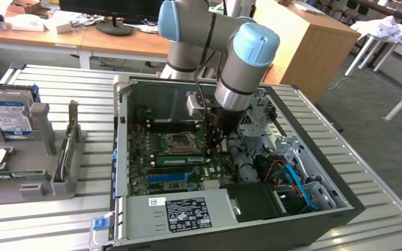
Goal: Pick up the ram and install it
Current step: 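Press down the ram until it locks into place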
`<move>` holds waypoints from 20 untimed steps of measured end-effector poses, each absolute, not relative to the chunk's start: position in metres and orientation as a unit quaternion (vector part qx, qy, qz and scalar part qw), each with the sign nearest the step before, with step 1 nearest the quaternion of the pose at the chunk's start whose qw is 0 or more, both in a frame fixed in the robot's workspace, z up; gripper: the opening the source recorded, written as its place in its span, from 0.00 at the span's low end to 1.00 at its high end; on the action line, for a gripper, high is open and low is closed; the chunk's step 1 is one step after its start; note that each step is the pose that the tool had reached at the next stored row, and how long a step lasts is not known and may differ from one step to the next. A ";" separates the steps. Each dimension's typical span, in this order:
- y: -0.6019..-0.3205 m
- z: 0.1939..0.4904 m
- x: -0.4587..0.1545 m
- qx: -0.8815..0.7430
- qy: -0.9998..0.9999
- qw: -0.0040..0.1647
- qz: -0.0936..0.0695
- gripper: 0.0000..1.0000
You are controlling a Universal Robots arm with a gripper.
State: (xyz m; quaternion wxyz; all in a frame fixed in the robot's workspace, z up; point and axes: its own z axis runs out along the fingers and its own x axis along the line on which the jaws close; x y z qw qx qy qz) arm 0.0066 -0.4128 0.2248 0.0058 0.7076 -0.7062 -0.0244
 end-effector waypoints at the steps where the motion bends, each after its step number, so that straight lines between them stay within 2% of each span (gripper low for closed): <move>1: -0.413 0.226 0.007 0.708 -0.706 0.006 -0.024 0.11; 20: -0.412 0.235 -0.002 0.708 -0.706 0.006 -0.024 0.11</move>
